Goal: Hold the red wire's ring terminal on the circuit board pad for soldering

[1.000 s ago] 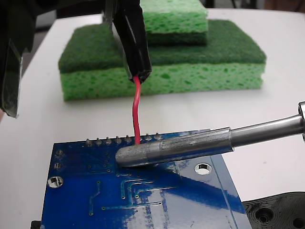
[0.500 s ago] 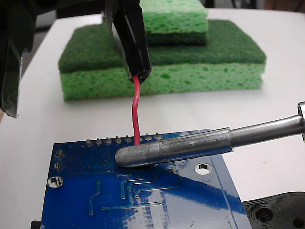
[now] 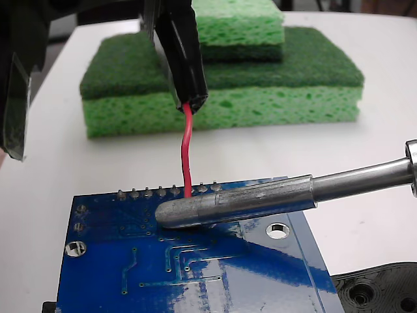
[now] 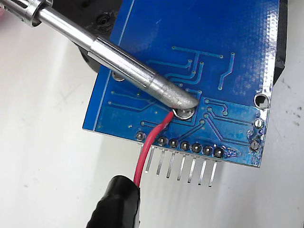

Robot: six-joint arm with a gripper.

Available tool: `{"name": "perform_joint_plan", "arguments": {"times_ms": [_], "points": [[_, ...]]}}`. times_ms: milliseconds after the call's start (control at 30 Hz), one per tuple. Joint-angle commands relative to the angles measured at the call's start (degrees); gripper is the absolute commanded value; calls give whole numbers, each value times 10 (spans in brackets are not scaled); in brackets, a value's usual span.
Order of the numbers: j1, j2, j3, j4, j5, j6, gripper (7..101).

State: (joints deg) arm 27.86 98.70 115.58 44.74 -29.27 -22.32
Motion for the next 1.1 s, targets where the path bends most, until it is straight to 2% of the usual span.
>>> {"name": "perform_joint_plan", "arguments": {"times_ms": [33, 767, 1100], "points": [[0, 5, -3, -1, 2, 0, 1003], [-1, 10, -2, -1, 5, 1, 1003], [-18, 79, 25, -12, 32, 47, 1003]]}}
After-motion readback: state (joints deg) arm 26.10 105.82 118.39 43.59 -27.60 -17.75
